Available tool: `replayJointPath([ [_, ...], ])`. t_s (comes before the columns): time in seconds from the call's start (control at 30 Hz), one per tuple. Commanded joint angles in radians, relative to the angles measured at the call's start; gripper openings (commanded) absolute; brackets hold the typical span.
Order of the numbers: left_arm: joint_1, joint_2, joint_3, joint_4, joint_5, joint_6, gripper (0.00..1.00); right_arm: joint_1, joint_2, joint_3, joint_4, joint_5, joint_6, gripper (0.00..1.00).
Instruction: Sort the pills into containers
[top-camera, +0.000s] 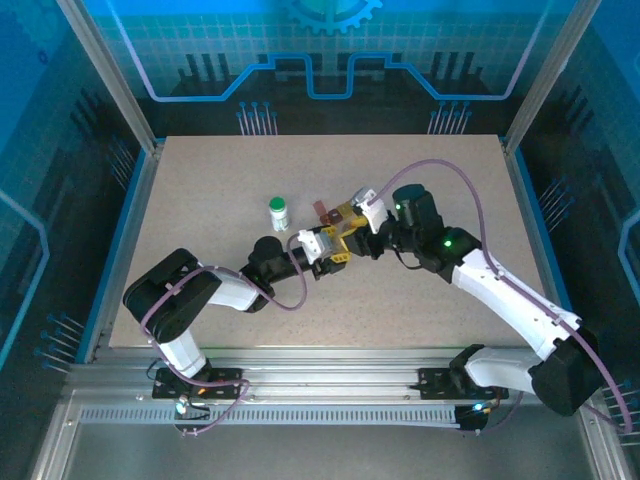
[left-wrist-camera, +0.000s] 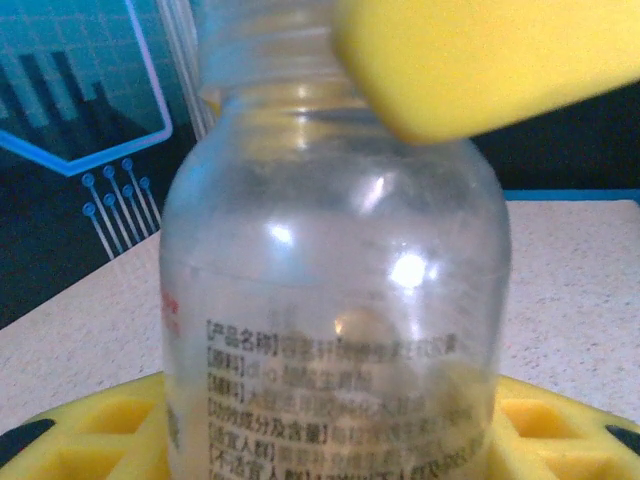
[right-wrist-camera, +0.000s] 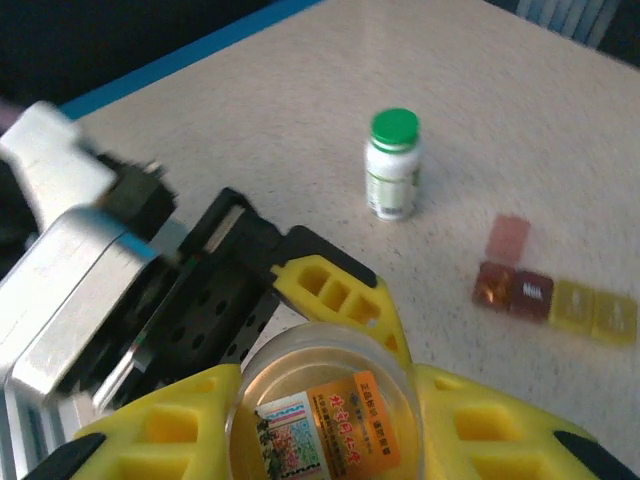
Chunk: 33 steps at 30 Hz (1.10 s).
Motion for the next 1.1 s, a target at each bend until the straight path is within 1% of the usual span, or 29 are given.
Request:
replayJointPath([
  [0.0,-0.018,-0.026,0.054,0.117,-0.062,0.068,0.00,0.043,-0.009,-0.055,-0.027,0.325,0.459,0.21],
  [0.07,-0.031,-0.013,0.058,0.116,-0.060,0.071,0.00,0.072,-0.015,-0.056,0.005,0.398,0.545,0.24],
  [0.13,-0.050,0.001,0.057,0.117,-0.067,0.092,0.00,0.085,-0.008,-0.054,0.040,0.438,0.622,0.26],
  [0.23,-0.068,0.012,0.051,0.118,-0.088,0.108,0.00,0.087,0.013,-0.043,0.073,0.457,0.696,0.35],
  [0.3,-0.070,0.010,0.042,0.118,-0.094,0.106,0.00,0.087,0.021,-0.028,0.069,0.481,0.705,0.42],
  [0.47,-0.070,0.007,0.023,0.118,-0.097,0.104,0.00,0.085,0.036,0.021,0.024,0.510,0.672,0.58],
  [0.53,-0.070,0.011,0.020,0.118,-0.090,0.100,0.00,0.079,0.034,0.031,0.017,0.513,0.657,0.65],
  [0.57,-0.070,0.013,0.020,0.117,-0.086,0.095,0.00,0.074,0.034,0.034,0.014,0.510,0.649,0.67],
  [0.8,-0.076,0.021,0.024,0.118,-0.070,0.081,0.00,0.036,0.051,0.068,-0.016,0.521,0.549,0.73],
  [0.87,-0.078,0.015,0.025,0.118,-0.061,0.081,0.00,0.004,0.069,0.089,-0.041,0.513,0.527,0.74],
  [1.07,-0.080,-0.008,0.017,0.119,-0.053,0.074,0.00,-0.114,0.084,0.101,-0.047,0.420,0.495,0.74],
])
